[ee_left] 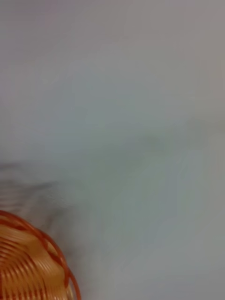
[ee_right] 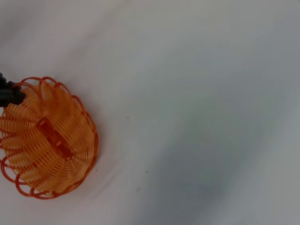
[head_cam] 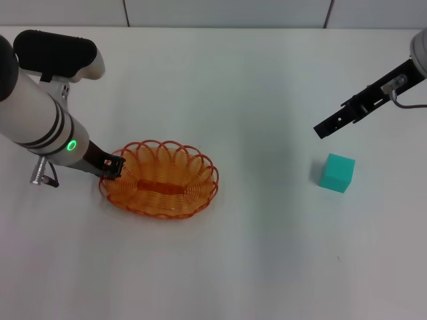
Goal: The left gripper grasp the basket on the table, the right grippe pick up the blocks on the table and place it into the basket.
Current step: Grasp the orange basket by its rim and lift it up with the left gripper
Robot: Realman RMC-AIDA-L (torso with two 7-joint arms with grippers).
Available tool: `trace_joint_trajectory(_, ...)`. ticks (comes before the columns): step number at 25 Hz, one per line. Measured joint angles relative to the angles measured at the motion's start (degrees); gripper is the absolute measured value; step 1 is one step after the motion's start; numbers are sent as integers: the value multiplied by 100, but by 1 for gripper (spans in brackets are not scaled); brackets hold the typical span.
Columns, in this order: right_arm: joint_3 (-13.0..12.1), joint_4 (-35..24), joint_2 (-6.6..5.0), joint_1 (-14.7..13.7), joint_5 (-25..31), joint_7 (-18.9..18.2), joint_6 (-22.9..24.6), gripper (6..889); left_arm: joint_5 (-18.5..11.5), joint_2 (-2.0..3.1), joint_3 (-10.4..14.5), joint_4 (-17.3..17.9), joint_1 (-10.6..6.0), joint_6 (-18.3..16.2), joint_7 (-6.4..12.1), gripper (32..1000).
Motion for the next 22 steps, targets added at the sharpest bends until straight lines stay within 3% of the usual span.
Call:
trace_joint_trajectory(9,0,0,0,-12,0,0,0,848,-33,7,-34,23,2,-38,0,155)
trace_joint_trajectory(13,0,0,0,-17,0,-1,0,848,-204,31,-83,112,2,-67,36,142)
trace_joint_trajectory(22,0,0,0,-30,0,-37,0,848,-208,37,-347,1028,158,-549,150,104)
